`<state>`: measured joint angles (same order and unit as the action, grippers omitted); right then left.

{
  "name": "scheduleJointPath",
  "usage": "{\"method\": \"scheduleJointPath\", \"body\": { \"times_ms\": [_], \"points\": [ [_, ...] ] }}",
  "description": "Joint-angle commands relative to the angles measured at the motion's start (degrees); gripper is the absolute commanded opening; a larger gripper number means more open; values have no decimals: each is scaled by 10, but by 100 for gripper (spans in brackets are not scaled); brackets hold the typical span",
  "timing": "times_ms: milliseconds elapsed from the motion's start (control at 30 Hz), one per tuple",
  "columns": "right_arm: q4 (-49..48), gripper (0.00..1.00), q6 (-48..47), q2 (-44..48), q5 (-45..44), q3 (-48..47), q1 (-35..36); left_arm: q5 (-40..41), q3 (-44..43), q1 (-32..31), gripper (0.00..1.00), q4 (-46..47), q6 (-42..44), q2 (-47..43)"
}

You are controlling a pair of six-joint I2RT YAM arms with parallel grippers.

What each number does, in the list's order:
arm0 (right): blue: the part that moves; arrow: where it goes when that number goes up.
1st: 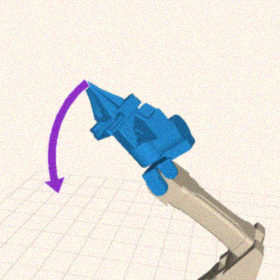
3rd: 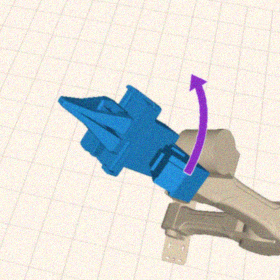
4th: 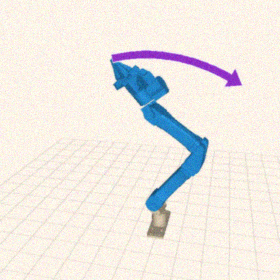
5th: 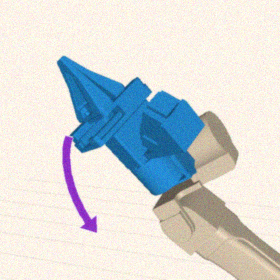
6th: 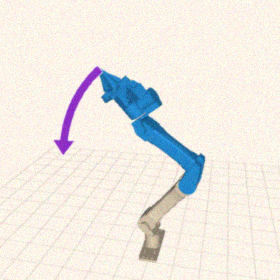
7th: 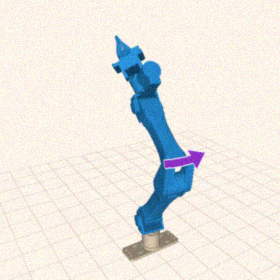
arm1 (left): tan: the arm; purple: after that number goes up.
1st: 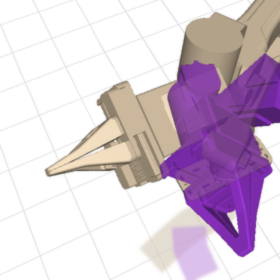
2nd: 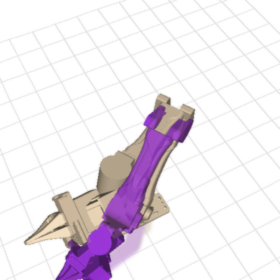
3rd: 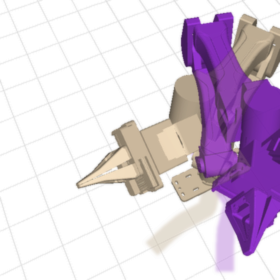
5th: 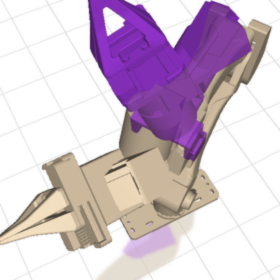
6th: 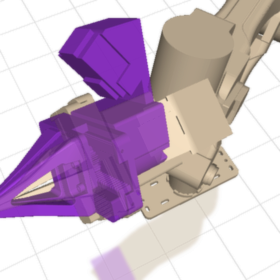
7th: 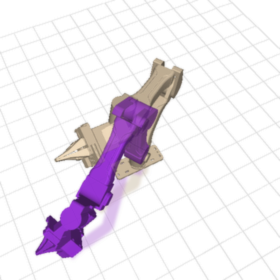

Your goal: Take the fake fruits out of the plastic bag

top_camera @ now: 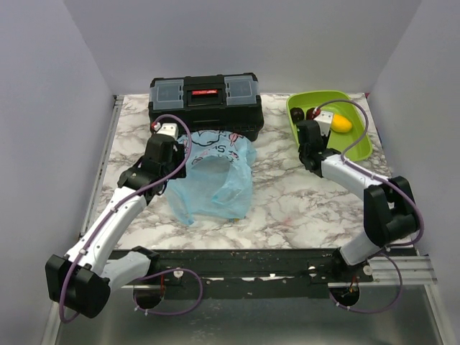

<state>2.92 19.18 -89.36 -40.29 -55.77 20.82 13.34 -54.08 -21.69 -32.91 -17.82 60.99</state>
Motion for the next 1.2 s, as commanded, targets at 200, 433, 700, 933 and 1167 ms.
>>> {"method": "scheduleJointPath", "body": {
  "times_ms": [200,433,700,933,1167],
  "points": [
    [-50,12,47,-107,183,-84,-77,-96,17,6,59,22,37,-35],
    [-76,15,94,-165,334,-129,-147,-115,19,5,59,29,40,-33],
    [-79,35,91,-190,371,-150,-159,-132,19,6,59,31,40,-23],
    [-46,52,87,-182,366,-146,-159,-147,19,5,61,32,40,-19],
    [3,72,65,-115,332,-128,-159,-167,19,5,62,34,39,-17]
  ]
}}
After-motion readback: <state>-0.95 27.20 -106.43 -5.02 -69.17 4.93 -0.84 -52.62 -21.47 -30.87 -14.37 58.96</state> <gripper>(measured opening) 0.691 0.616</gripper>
